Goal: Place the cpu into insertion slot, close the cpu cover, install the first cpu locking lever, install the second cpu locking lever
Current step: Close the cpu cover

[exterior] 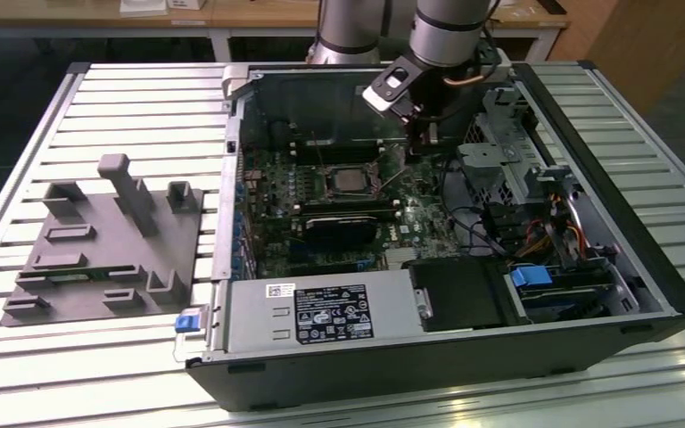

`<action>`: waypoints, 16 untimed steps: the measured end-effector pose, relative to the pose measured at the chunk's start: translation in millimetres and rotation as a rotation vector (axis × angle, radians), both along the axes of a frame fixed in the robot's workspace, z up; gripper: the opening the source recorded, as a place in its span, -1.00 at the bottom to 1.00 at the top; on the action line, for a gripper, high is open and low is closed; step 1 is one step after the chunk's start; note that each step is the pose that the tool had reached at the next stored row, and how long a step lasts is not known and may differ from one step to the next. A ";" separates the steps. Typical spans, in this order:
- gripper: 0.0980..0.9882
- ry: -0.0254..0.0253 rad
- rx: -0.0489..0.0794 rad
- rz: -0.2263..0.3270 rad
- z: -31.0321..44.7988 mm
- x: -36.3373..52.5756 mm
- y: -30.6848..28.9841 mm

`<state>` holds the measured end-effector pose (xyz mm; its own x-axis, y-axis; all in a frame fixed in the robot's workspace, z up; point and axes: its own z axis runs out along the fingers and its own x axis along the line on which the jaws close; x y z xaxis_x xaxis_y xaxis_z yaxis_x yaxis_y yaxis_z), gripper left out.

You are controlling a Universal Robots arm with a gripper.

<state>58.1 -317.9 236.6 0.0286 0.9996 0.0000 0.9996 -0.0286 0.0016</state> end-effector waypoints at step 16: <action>-0.99 -0.0263 0.008 0.000 0.0 -41.2 1.0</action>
<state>16.9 -316.9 236.6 0.0286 0.9996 0.0086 0.9992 -0.0288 0.0276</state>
